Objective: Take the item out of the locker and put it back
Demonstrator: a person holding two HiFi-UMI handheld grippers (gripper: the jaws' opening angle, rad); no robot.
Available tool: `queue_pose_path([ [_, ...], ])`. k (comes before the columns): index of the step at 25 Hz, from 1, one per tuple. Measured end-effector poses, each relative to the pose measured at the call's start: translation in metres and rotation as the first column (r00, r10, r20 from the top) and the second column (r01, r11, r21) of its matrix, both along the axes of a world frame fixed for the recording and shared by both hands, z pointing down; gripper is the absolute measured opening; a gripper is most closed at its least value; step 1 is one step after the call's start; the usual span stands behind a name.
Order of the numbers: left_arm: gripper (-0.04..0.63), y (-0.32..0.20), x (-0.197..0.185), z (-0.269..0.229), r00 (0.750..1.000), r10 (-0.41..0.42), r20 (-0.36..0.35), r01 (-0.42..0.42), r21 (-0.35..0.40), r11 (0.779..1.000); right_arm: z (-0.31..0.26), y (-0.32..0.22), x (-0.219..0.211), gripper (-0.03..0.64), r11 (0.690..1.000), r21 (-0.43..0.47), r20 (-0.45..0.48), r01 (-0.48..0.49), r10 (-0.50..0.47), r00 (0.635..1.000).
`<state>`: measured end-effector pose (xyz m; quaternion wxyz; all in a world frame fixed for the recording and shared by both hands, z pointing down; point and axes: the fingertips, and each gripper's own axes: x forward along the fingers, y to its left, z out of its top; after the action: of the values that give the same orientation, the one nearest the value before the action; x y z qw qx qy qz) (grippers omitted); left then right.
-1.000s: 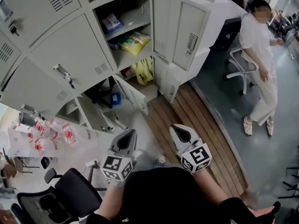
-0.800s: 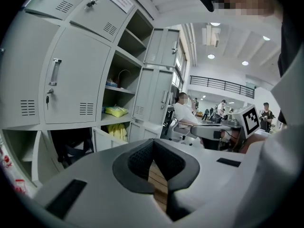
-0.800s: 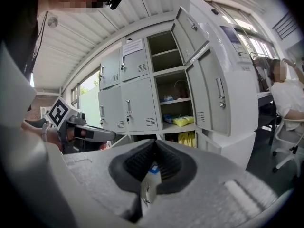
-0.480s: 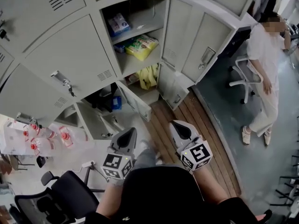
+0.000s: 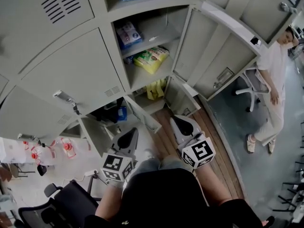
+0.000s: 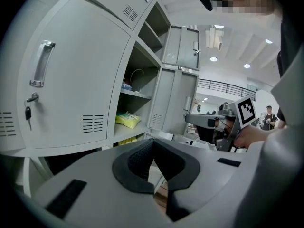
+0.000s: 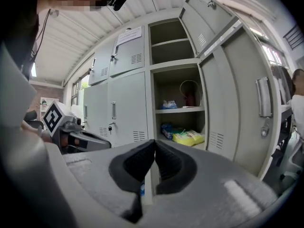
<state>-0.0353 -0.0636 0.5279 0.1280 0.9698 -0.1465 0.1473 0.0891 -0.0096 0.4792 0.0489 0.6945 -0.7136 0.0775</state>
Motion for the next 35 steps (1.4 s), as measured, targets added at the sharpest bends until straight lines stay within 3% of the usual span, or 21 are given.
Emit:
queue_pose_path([
  [15,0.012,-0.047,0.008,-0.014,0.997,-0.080,0.023,0.080,0.012,0.997,-0.058,-0.096,0.027,0.001,0.991,0.100,-0.068,0.088,-0.081,0.994],
  [17,0.012,-0.051,0.014,-0.014,0.994,-0.103,0.025,0.102,0.014,0.995,-0.060,-0.108,0.034,0.041,0.989,0.100,-0.068,0.110,-0.104,0.992],
  [21,0.012,-0.057,0.024,-0.016,0.984,-0.174,0.023,0.174,0.009,0.985,-0.063,-0.133,0.045,0.046,0.981,0.101,-0.068,0.163,-0.157,0.985],
  [28,0.012,-0.063,0.031,-0.036,0.940,-0.341,0.006,0.341,0.013,0.940,-0.078,-0.184,0.050,0.096,0.958,0.074,-0.112,0.277,-0.268,0.957],
  [35,0.012,-0.060,0.030,-0.072,0.867,-0.498,-0.021,0.498,0.030,0.866,-0.098,-0.220,0.056,0.147,0.949,0.049,-0.203,0.312,-0.297,0.933],
])
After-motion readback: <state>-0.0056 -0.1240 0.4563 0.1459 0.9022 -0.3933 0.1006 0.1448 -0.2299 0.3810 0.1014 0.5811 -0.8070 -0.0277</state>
